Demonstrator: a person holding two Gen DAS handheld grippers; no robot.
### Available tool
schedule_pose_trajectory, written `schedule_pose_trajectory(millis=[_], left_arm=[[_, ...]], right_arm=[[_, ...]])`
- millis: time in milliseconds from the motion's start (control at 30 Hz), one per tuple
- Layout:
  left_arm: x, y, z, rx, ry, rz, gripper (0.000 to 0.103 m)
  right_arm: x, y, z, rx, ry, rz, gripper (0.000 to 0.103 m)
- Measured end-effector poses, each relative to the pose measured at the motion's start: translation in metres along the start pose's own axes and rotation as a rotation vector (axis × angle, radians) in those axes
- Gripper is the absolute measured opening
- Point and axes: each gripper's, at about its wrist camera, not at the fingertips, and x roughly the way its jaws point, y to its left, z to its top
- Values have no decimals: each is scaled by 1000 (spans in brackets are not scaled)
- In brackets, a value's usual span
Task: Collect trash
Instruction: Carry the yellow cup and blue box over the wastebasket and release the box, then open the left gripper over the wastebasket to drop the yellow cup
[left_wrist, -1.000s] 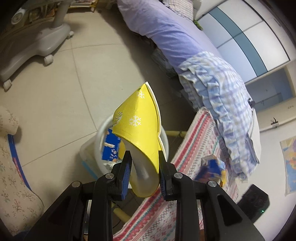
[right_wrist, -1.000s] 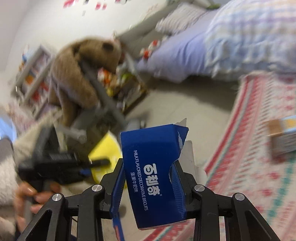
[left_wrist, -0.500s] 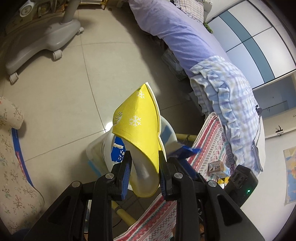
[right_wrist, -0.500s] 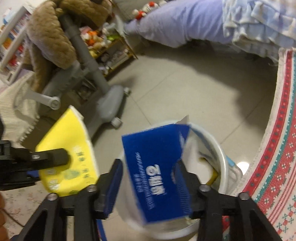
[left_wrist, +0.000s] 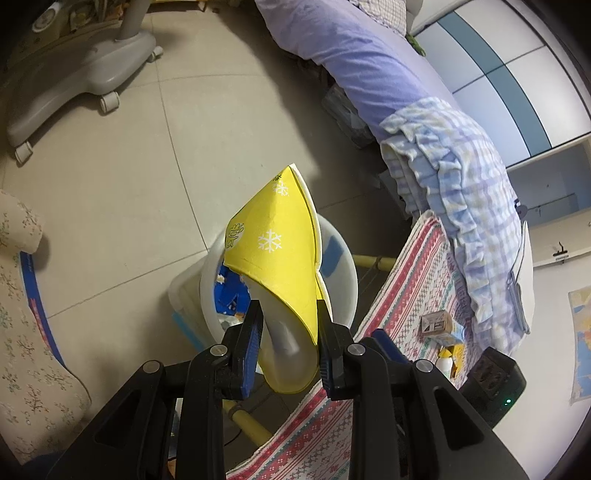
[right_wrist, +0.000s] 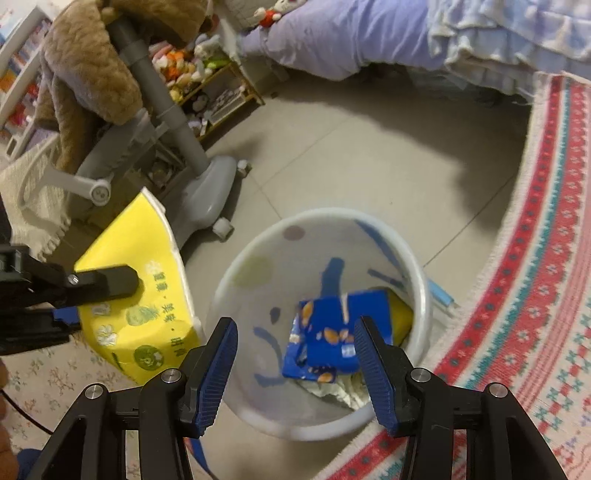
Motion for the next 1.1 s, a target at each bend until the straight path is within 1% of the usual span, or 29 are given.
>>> schedule_pose_trajectory(millis=[100,167,200,267,333,400,500,567,633,733,867,967,1100], left_arm=[[9,-5,-3,16,28,2,29],[14,-8,-5,26,32,10,30],[17,-12,-5,43,35,13,32],[23,-22,-7,82,49,1,38],[31,-31,-8,109,77,4,54],[35,-34,-10,114,86,20,64],[32,-30,-10,89,68,32,64],[25,-26,-10,70,55,20,64],[13,-22,-11,54,24,17,64],[-1,-20,-14,39,-10,28,64],[-13,-24,-23,27,-34,46,64],[-15,-39,-40,50,-35,72,64],[-21,-64,-69,127,-32,86,64]], right_arm=[[-9,-7,-4,28,-14,-3,58],[-15,-11,-7,38,-21,-9,58],[-18,-10,-8,43,-24,-9,58],[-24,-14,-11,56,-33,-3,58],[-29,-17,-12,71,-43,1,58],[-35,-21,-15,83,-55,7,58],[-42,-25,-18,87,-61,1,58],[-48,-25,-21,83,-64,-1,58],[-57,-27,-22,79,-72,-6,58],[-76,-30,-25,70,-88,-18,58],[-106,-41,-31,65,-94,-52,58],[-140,-55,-35,66,-101,-104,58],[-196,-77,-37,57,-136,-217,58]])
